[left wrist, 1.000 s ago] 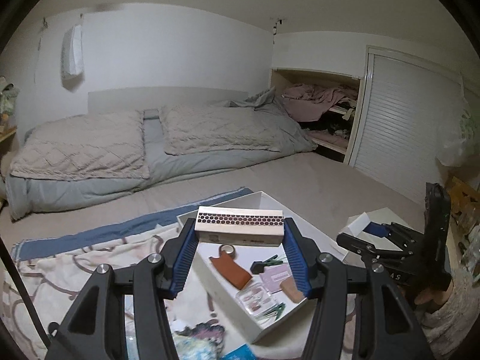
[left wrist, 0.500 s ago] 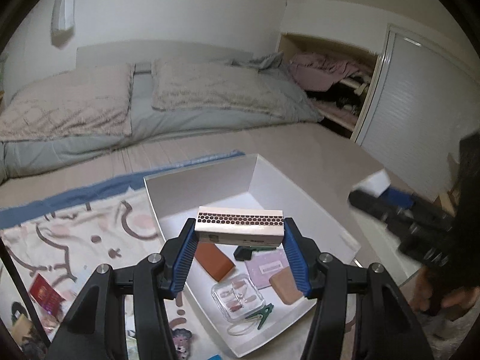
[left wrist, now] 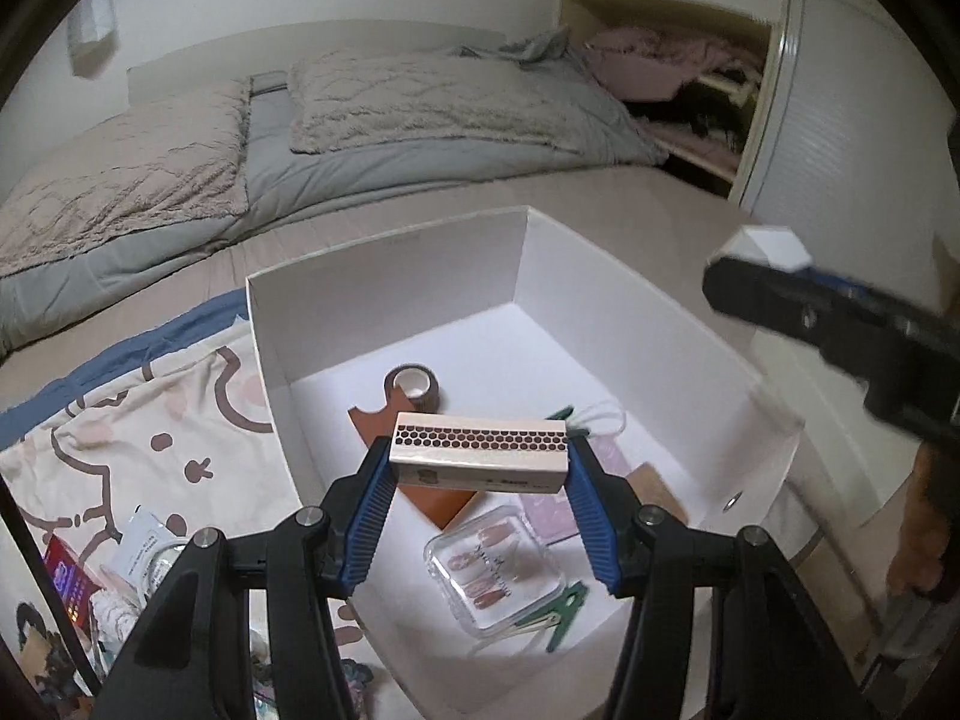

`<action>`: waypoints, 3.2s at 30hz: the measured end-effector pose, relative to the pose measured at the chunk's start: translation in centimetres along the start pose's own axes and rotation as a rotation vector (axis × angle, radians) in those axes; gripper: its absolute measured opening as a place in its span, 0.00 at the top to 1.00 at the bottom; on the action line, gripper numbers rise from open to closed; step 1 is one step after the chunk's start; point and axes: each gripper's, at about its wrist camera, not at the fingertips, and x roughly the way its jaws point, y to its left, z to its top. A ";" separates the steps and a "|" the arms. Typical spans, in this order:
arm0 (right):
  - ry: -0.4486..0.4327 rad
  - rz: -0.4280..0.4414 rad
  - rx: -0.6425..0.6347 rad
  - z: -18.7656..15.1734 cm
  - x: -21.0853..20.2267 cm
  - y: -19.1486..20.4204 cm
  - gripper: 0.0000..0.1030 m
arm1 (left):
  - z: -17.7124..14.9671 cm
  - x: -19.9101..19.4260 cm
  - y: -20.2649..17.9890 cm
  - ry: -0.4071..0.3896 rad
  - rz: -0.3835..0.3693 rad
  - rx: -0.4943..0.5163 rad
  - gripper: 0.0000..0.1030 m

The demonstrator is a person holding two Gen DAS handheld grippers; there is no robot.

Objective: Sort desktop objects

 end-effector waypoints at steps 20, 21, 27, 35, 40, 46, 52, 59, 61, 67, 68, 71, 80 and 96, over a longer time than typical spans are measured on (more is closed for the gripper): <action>0.156 -0.038 -0.033 0.6 5.8 1.1 0.35 | -1.1 2.7 0.6 0.028 0.065 0.097 0.45; 0.168 -0.039 -0.031 0.7 6.2 1.2 0.35 | -1.2 2.7 0.6 0.026 0.070 0.105 0.45; 0.218 -0.071 -0.018 1.2 8.4 1.3 0.35 | -1.5 2.6 0.7 0.012 0.072 0.128 0.45; 0.295 -0.102 -0.032 2.2 11.2 1.3 0.35 | -1.7 2.5 0.8 -0.003 0.063 0.122 0.45; 0.324 -0.121 -0.028 2.7 12.9 1.0 0.35 | -1.6 2.5 0.9 -0.011 0.058 0.119 0.45; 0.338 -0.145 -0.035 2.6 14.6 0.9 0.35 | -1.6 2.6 0.9 -0.024 0.060 0.122 0.45; 0.364 -0.148 -0.028 2.5 15.7 0.9 0.11 | -1.6 2.7 0.9 -0.031 0.059 0.121 0.45; 0.336 -0.108 -0.070 2.7 14.4 1.8 0.09 | -1.1 2.9 1.3 -0.031 0.049 0.101 0.45; 0.333 -0.099 -0.079 2.8 13.7 2.1 0.09 | -0.7 3.1 1.5 -0.027 0.047 0.090 0.45; 0.316 -0.098 -0.049 3.0 11.0 1.8 0.09 | 0.4 3.5 1.8 -0.033 0.080 0.105 0.45; 0.312 -0.101 -0.049 3.1 10.7 1.8 0.09 | 0.5 3.5 2.0 -0.035 0.087 0.112 0.45; 0.294 -0.106 -0.043 3.2 9.6 1.7 0.09 | 0.5 3.7 2.3 -0.040 0.108 0.131 0.45; 0.280 -0.092 -0.015 2.4 7.8 1.0 0.09 | 0.8 4.1 2.4 -0.036 0.154 0.270 0.45; 0.285 -0.127 -0.032 0.9 6.8 0.4 0.09 | -0.4 4.3 1.5 -0.006 0.183 0.460 0.19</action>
